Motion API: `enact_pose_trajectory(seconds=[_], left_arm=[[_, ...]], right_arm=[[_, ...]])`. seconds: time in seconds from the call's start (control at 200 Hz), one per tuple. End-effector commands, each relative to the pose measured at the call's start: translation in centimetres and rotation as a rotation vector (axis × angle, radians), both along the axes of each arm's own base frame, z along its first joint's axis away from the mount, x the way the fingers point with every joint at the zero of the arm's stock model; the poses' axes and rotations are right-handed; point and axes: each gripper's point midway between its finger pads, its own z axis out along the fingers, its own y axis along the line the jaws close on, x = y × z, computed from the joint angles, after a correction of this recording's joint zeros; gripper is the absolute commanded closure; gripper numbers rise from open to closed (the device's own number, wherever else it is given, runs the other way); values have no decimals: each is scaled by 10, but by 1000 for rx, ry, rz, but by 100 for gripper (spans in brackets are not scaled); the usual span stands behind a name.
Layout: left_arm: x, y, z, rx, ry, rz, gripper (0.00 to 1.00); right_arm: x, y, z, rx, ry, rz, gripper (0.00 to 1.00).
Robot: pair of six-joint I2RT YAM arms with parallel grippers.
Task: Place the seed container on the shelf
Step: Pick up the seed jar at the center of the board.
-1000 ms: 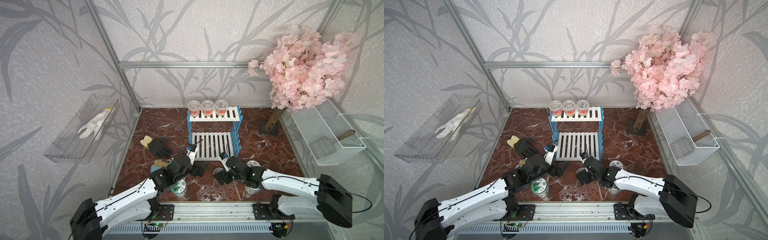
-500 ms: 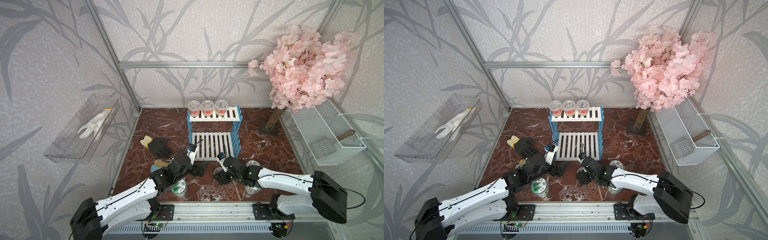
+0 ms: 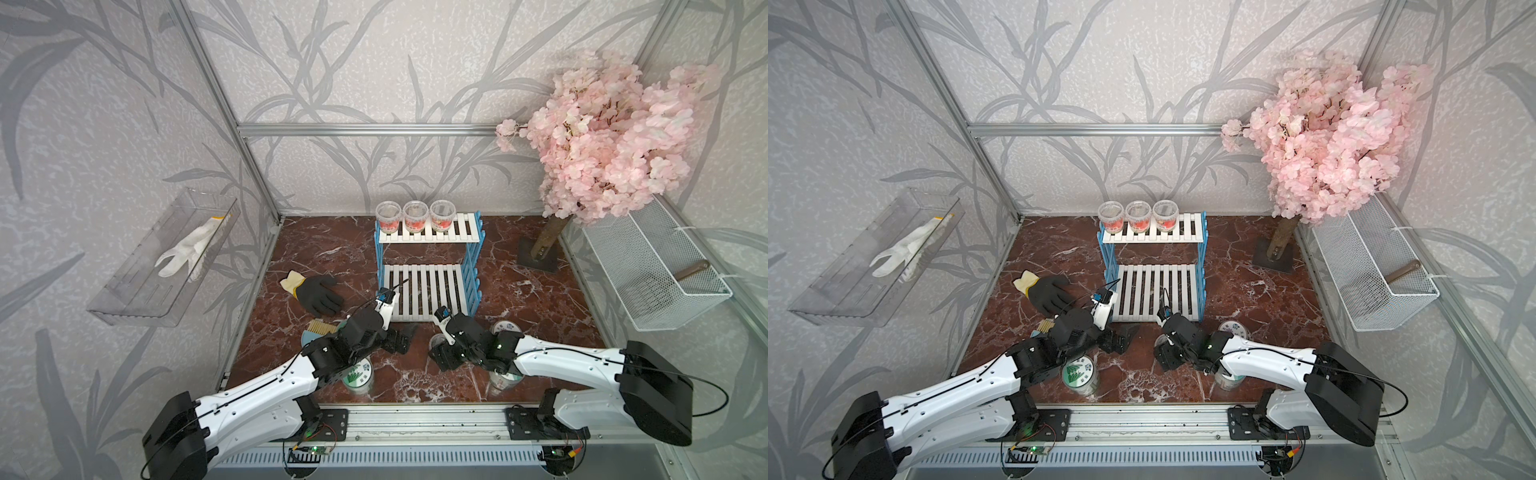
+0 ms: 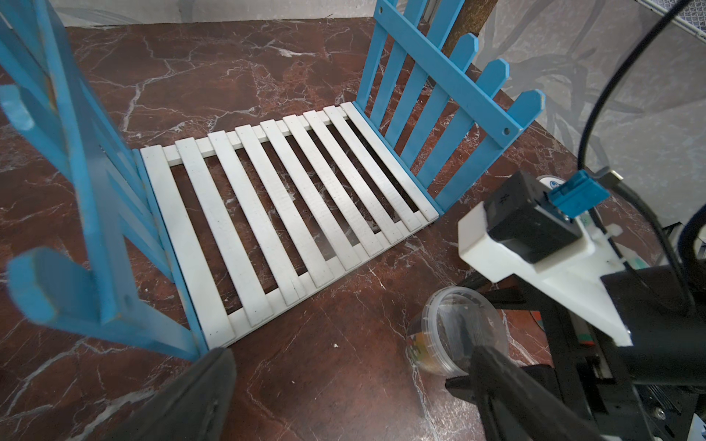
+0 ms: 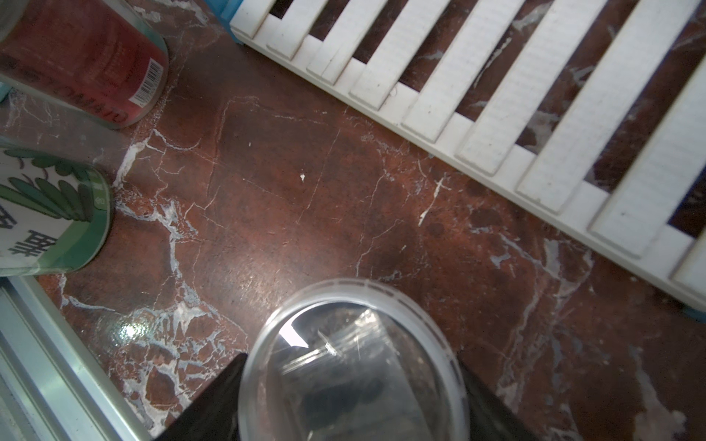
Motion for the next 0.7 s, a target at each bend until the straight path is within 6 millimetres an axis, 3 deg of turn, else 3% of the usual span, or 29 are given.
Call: enact_pose_trajectory(seconds=[0.0,0.26,0.695], left_arm=[[-1,-3,5,-21,-5,-9,0],[-2,-3,8,-33,-11,-13,0],[0,-14,44,-79,-69,-59,0]], right_arm=[[2,3,13,23,-28,0,27],[5,-12,33,8,-63,-50,29],[20,-46,127,34,-208,-147,30]])
